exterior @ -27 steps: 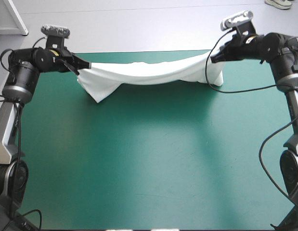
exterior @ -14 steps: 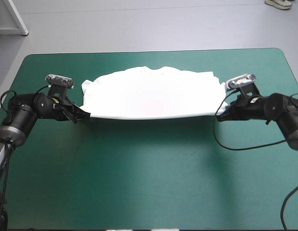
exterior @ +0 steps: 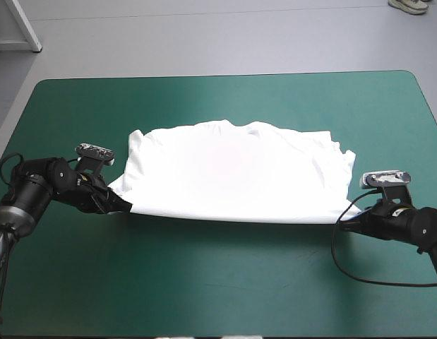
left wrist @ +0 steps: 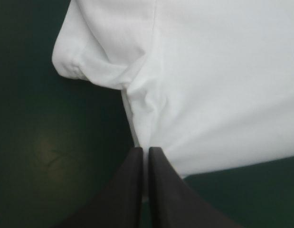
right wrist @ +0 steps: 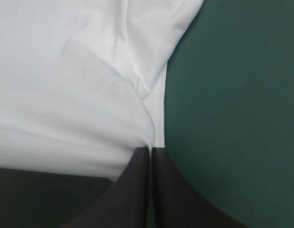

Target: Fold the cloth

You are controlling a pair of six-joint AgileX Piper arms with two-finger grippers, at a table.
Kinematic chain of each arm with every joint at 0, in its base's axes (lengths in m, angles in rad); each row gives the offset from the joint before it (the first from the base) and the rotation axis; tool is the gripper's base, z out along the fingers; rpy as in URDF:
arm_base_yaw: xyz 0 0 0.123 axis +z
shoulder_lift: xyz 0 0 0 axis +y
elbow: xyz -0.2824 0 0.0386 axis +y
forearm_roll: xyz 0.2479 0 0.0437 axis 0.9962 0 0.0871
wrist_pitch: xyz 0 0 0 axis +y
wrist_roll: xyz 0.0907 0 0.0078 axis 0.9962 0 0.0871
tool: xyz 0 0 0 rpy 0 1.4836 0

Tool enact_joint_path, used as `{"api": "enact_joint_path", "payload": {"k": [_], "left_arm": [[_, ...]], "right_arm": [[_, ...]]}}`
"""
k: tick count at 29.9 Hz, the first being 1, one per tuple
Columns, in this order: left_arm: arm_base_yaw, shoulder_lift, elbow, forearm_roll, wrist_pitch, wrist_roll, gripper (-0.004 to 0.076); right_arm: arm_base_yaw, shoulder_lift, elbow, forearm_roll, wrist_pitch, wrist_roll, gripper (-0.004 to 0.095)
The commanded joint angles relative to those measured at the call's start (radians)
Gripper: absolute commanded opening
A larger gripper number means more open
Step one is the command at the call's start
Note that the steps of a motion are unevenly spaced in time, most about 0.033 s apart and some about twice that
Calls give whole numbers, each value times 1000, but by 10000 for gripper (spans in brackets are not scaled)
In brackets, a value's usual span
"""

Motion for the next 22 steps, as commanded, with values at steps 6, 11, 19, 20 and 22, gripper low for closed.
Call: {"api": "enact_joint_path", "payload": {"k": [6, 11, 19, 20, 22], "left_arm": [[-1, -128, 55, 12, 166, -49, 19], [-1, -191, 217, 17, 220, -45, 19], [-1, -214, 294, -33, 164, -45, 19], [-1, -214, 294, -36, 155, -45, 19], [-1, -214, 294, -40, 150, -45, 19]], "right_arm": [[-11, -150, 82, -80, 40, 76, -17], [-11, -188, 96, -90, 150, 99, -17], [-11, -190, 96, -59, 169, 87, -16], [-10, -190, 96, -59, 172, 86, -8], [-10, -190, 96, -59, 165, 83, 31]]}}
